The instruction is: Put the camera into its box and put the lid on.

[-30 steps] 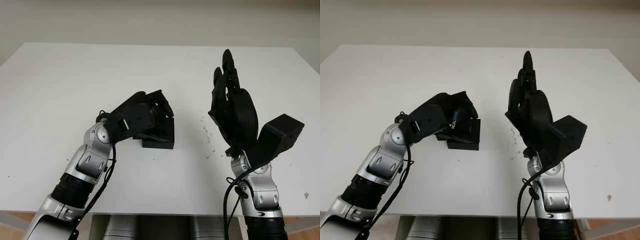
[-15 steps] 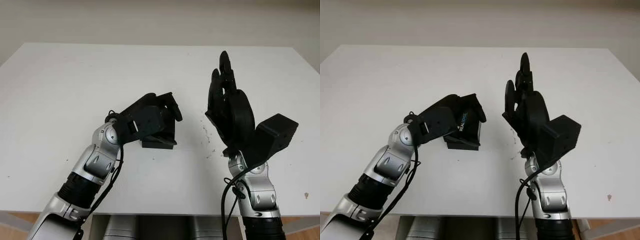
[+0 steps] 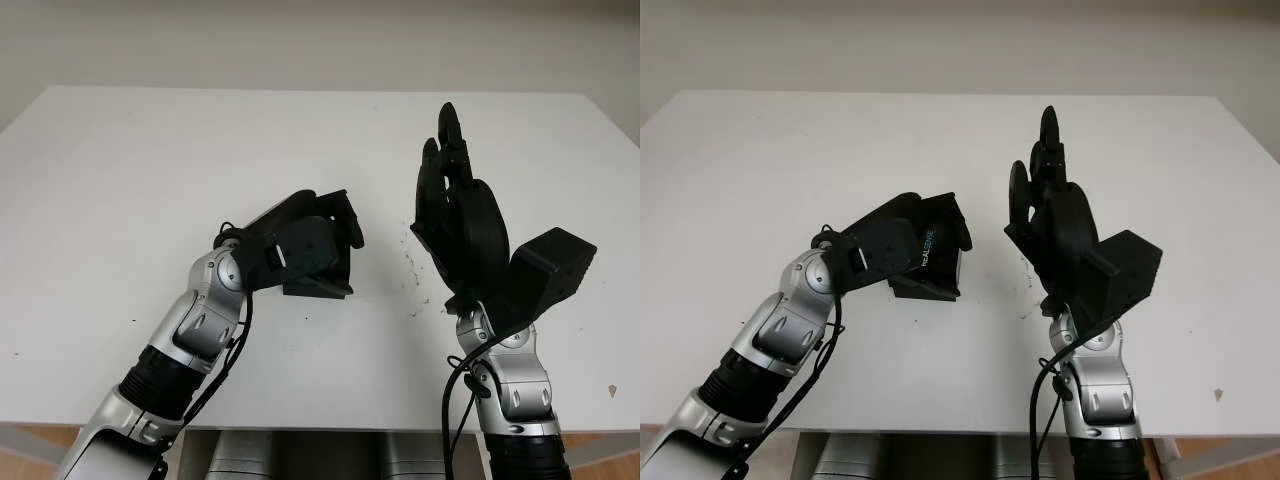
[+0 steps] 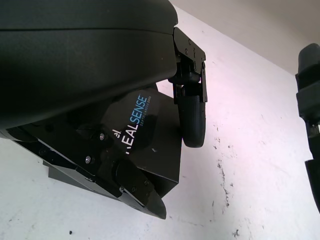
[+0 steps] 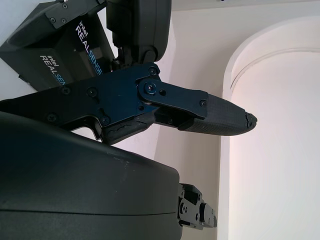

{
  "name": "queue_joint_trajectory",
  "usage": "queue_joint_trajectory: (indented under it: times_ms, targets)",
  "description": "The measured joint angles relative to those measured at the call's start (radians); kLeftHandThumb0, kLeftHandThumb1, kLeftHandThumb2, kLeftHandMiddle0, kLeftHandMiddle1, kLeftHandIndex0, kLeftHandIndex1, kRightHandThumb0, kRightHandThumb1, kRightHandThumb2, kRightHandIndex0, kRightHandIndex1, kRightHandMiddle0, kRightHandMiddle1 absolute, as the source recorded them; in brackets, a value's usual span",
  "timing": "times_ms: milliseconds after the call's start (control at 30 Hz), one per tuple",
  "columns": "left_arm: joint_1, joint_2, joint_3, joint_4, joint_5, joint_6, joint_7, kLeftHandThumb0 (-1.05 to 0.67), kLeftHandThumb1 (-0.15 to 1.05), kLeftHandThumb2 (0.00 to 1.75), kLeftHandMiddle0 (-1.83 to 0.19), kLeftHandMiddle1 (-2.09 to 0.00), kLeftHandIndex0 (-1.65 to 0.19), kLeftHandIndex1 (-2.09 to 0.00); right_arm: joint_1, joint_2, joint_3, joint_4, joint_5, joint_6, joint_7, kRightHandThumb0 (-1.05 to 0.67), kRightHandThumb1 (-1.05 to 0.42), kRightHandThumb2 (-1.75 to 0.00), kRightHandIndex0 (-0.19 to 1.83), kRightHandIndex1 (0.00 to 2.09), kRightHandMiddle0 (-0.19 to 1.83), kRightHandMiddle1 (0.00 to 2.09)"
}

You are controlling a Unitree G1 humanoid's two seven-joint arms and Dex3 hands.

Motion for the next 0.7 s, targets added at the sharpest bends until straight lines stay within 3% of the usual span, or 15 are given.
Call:
queue_joint_trajectory:
  times_ms: [467,500,533,567,600,667,700]
  targets:
    - [0.026,-0.021,0.000,0.028,0.021,-0.018,0.087,-0.06,0.97,0.05,-0.29,-1.53,-0.20,-1.60,0.013,0.001,0.000,-0.002,0.002,0.000,0.001,-0.81,-1.05,-0.65,-0.19,0.00,-0.19,0.00]
    - [0.026,-0.021,-0.001,0.030,0.029,-0.023,0.091,-0.09,0.96,0.05,-0.27,-1.54,-0.17,-1.54,0.013,0.001,0.000,-0.001,0.002,0.000,0.002,-0.81,-1.05,-0.65,-0.19,0.00,-0.19,0.00]
    - [0.026,-0.017,-0.006,0.030,0.045,-0.024,0.089,-0.23,0.95,0.05,-0.05,-1.80,-0.07,-1.23,0.013,0.001,0.000,-0.001,0.004,0.000,0.004,-0.81,-1.05,-0.65,-0.19,0.00,-0.19,0.00]
    - [0.023,-0.008,-0.019,0.028,0.065,-0.022,0.072,-0.43,0.96,0.06,0.09,-1.19,0.00,-0.73,0.013,0.001,0.000,-0.002,0.006,0.000,0.005,-0.81,-1.05,-0.65,-0.19,0.00,-0.19,0.00]
    - [0.021,0.007,-0.034,0.027,0.084,-0.017,0.044,-0.53,0.98,0.06,0.10,-0.69,0.03,-0.45,0.013,0.001,0.001,-0.001,0.007,0.000,0.006,-0.81,-1.05,-0.66,-0.19,0.00,-0.19,0.00]
    - [0.013,0.038,-0.059,0.023,0.111,-0.008,-0.017,-0.71,1.02,0.07,0.15,-0.16,0.12,-0.12,0.013,0.001,0.000,-0.001,0.007,0.000,0.006,-0.80,-1.05,-0.67,-0.19,0.00,-0.19,0.00]
    - [0.007,0.051,-0.070,0.021,0.122,-0.008,-0.046,-0.78,1.03,0.10,0.17,-0.08,0.15,-0.06,0.013,0.001,0.000,-0.002,0.007,0.000,0.006,-0.80,-1.05,-0.67,-0.19,0.00,-0.19,0.00]
